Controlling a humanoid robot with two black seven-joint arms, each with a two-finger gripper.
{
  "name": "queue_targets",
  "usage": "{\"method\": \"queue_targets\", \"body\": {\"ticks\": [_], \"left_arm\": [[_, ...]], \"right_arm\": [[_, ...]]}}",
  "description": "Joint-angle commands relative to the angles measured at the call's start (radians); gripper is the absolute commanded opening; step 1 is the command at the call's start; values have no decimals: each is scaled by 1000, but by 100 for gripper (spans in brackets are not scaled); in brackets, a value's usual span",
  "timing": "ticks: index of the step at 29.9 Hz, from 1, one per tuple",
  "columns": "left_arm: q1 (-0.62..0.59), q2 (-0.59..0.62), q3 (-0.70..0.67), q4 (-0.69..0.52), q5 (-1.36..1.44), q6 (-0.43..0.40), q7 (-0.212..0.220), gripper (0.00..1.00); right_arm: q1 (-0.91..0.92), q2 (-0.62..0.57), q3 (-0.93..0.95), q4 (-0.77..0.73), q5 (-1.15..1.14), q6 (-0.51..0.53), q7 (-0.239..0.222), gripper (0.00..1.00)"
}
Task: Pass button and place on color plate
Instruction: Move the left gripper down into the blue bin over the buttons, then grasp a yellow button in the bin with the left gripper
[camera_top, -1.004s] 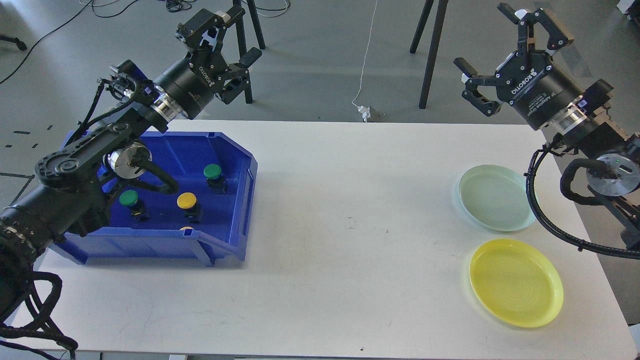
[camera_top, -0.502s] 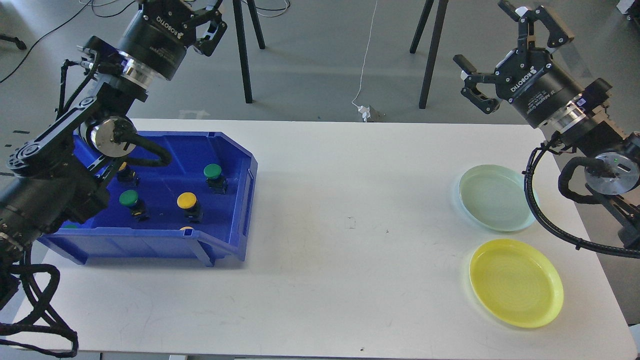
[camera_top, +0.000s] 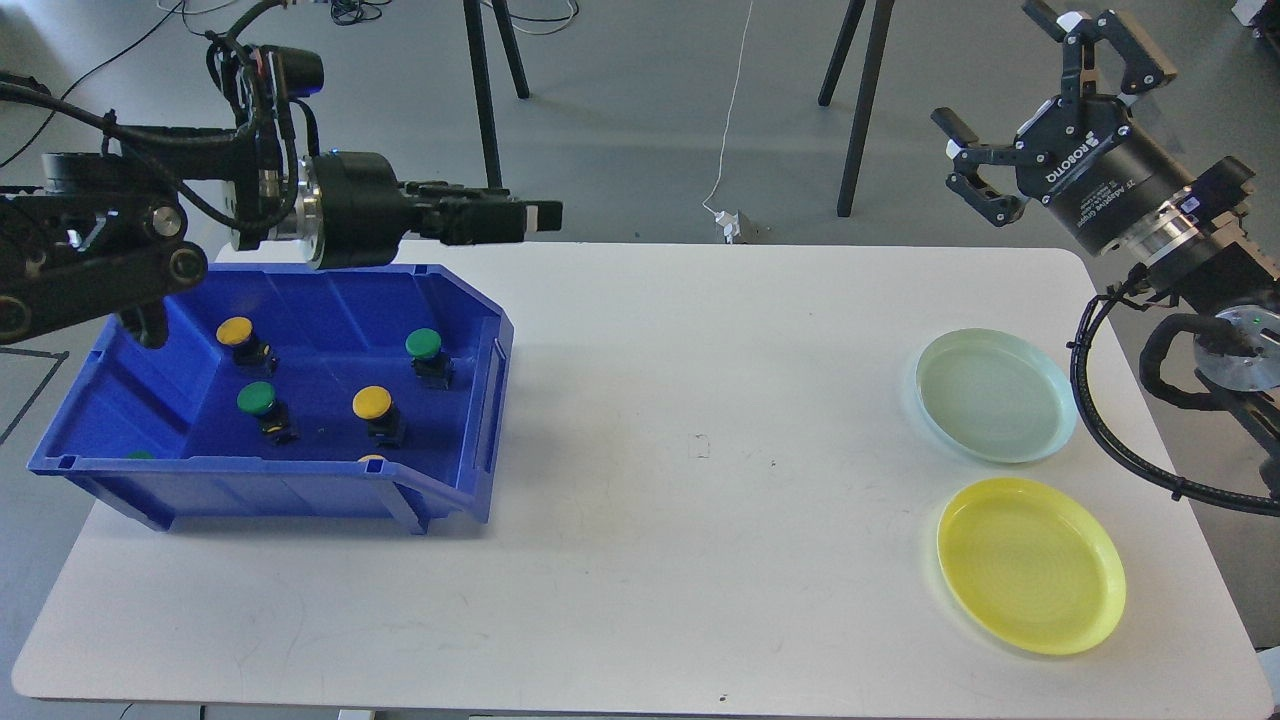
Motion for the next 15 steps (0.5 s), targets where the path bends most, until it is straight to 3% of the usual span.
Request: {"method": "queue_targets", "body": {"ticks": [1,9,15], "left_arm": [[-1,7,73,33,109,41,0,86],[172,-3,59,59,157,42,0,86],[270,-46,32,151,157,44,0,86]], "right_arm": [[-10,0,1,-17,4,0,1,100],[-21,-1,1,-19,4,0,1,100],[-31,-3,1,-19,6,0,1,100]]}}
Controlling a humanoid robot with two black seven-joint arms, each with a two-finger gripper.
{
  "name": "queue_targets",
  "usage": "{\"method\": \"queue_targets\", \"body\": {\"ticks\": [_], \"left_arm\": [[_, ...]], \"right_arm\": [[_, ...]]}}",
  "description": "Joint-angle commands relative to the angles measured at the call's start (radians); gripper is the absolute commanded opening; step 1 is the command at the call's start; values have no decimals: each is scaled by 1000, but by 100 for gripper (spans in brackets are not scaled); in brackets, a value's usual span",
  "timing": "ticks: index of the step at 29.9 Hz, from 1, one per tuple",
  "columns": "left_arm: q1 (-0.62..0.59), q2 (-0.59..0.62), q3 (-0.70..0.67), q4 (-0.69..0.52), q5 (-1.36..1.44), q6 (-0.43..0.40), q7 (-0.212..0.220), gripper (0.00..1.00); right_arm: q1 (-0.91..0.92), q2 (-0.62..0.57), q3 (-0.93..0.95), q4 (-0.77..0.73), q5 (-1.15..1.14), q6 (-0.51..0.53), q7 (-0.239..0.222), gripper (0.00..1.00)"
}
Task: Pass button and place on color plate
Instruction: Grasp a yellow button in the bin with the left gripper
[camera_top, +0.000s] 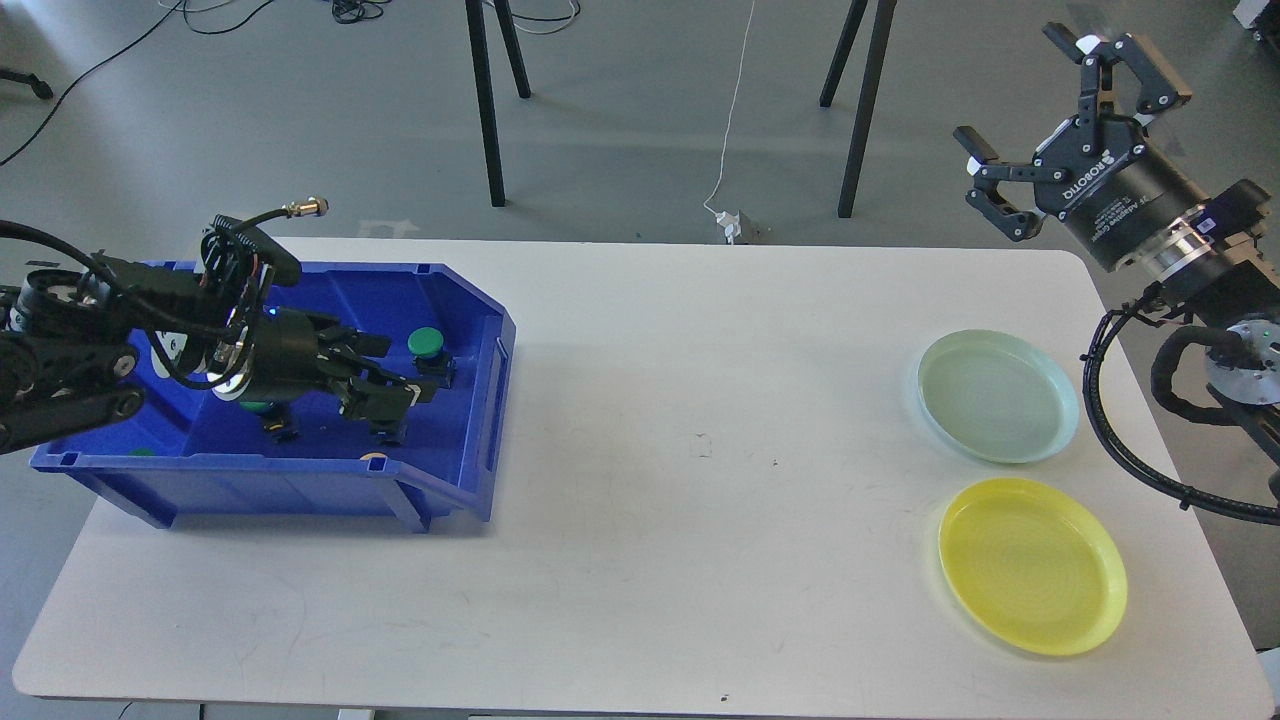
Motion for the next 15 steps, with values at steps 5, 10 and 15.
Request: {"method": "queue_targets", "body": {"ticks": [5,10,15], "left_arm": [[97,-51,-24,120,-9,-7,0,86],[146,-112,-32,221,-15,-6,0,86],[160,-120,-39,246,-18,-6,0,86]], "right_arm": [[-14,0,0,3,1,0,1,100],[-20,0,1,3,1,0,3,100],[-28,0,3,5,1,0,3,100]]}}
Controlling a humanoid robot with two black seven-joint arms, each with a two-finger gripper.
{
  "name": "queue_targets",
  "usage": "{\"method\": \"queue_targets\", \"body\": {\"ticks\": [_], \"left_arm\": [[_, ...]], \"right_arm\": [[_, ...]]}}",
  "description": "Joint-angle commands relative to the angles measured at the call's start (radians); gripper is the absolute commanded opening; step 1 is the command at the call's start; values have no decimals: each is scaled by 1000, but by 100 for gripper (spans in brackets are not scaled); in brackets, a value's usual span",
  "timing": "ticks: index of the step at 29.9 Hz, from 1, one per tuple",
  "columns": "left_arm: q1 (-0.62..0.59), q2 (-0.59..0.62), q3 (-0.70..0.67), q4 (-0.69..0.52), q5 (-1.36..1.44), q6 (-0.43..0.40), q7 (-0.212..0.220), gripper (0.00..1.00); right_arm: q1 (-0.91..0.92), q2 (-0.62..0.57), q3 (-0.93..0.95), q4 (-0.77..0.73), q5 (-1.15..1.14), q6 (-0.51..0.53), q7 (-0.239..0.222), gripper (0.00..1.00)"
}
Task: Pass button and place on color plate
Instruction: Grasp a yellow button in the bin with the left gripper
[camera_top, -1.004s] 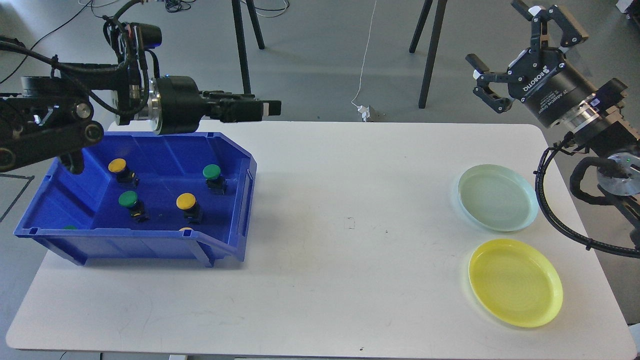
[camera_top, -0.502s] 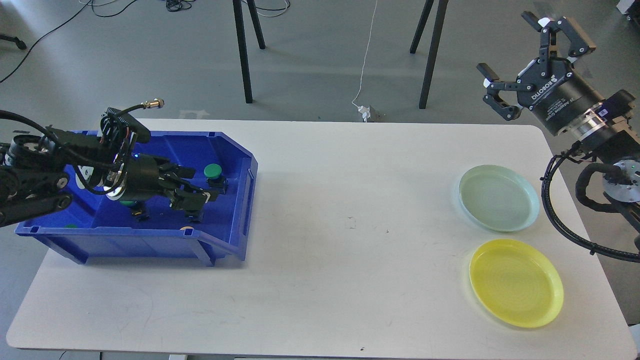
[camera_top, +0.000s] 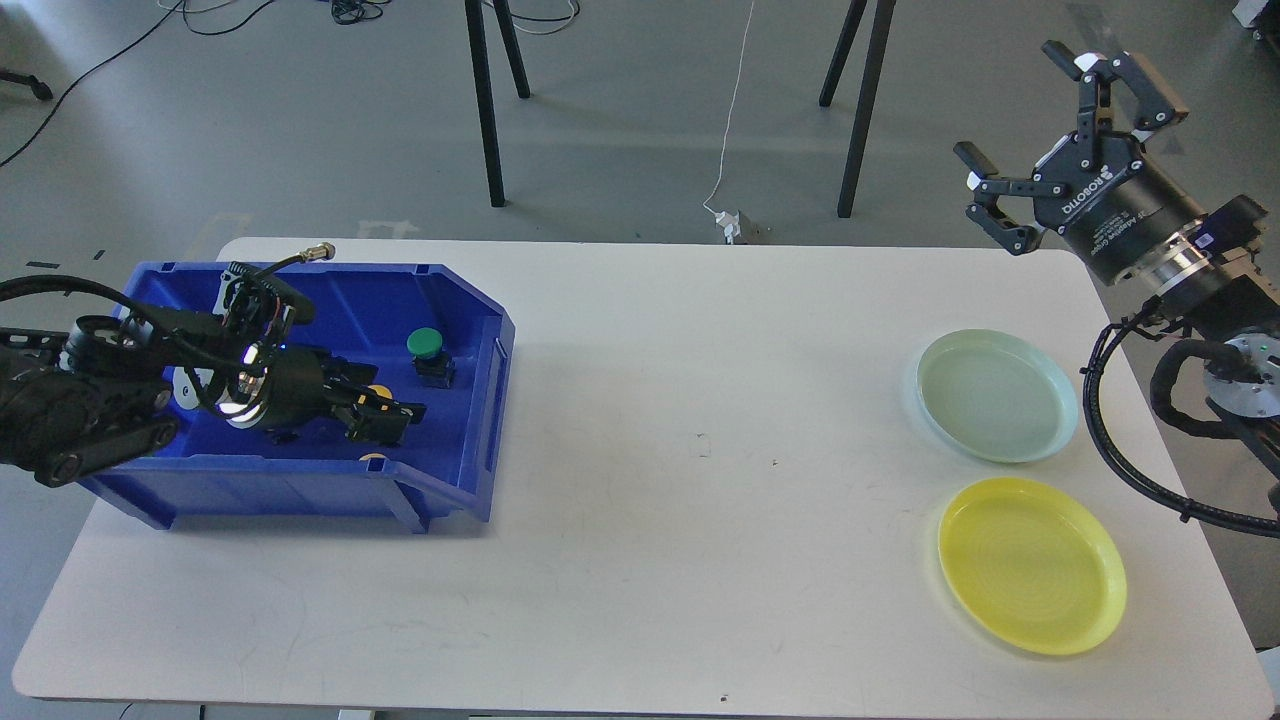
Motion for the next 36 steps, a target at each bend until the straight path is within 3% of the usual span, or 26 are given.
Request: {"method": "queue_targets", "body": {"ticks": [1,18,20,26,32,36], "left_arm": [[6,-4,-13,17,0,0,0,86],[75,-63,-20,143,1,-6,0,80],[77,-65,-20,151,1,-6,0,73],[77,-67,-16,152,10,-7,0,40],[78,-67,-10,154,15,-6,0,31],[78,-67,-11,152,15,-6,0,7]], "right_arm": [[-7,0,1,2,1,0,0,100],[-24,0,1,0,0,0,0,100],[-24,0,1,0,0,0,0,100],[-30,0,1,2,1,0,0,100],[-39,0,1,2,0,0,1,100],[-41,0,1,2,1,0,1,100]]}}
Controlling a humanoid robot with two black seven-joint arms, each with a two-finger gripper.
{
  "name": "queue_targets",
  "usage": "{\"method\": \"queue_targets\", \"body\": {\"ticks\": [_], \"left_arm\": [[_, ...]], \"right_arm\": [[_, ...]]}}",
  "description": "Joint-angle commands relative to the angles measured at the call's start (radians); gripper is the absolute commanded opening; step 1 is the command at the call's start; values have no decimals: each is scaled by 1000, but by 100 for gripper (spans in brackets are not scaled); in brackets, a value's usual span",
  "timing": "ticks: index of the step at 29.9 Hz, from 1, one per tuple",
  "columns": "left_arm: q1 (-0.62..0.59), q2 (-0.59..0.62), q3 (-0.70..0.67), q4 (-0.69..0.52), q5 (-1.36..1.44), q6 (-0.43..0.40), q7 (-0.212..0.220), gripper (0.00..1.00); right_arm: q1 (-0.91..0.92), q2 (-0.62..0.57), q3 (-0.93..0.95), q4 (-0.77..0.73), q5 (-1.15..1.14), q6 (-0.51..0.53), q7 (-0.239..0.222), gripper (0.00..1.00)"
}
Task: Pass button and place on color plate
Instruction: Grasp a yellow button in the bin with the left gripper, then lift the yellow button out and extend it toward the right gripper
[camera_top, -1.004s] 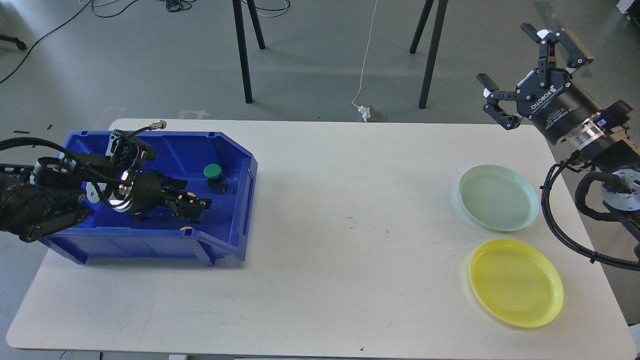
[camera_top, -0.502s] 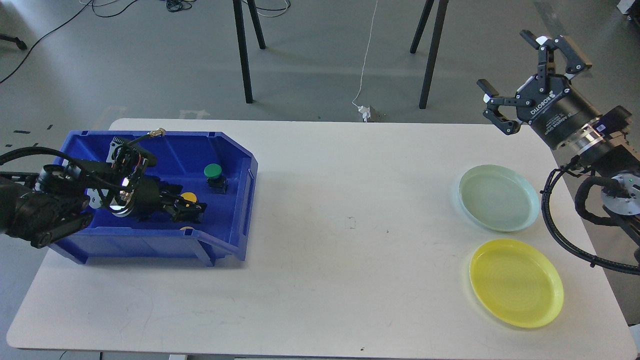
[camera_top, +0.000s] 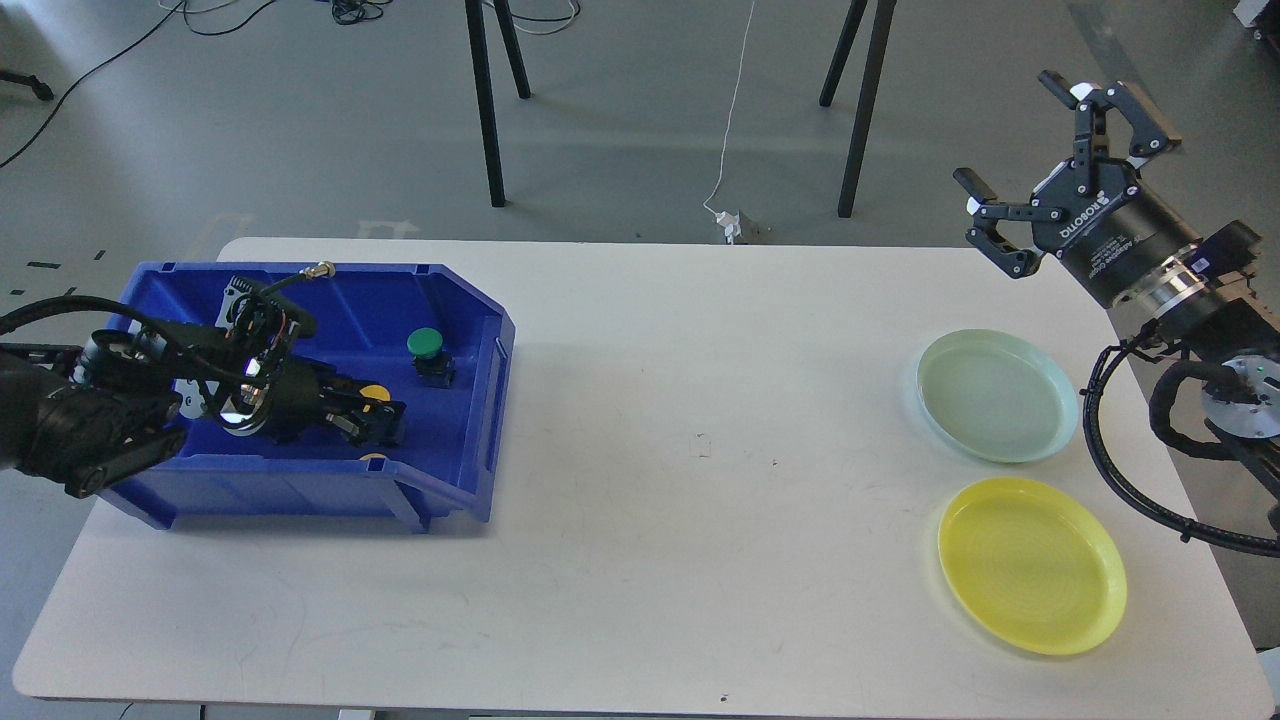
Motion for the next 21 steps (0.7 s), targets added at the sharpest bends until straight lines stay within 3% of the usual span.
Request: {"method": "queue_targets", "body": {"ticks": [1,5,9,16,21], "left_arm": [[-3,0,-6,-1,0,1,0,6],[-36,16,-24,-43,-6,0,0,4],[-116,118,-112,-164,-9,-49,0,4],[-156,322,-414,-357,-12,-236,0,5],[-145,462,-641,-618,-153,-313,0,4]], "right_arm": [[-1,0,0,0,1,0,0,100],[-1,0,8,0,-1,0,0,100],[-1,0,18,-6,-1,0,-2,100],[-10,0,81,-66,3,0,0,100],[-46,-38,90,-25,3,0,0,100]]}}
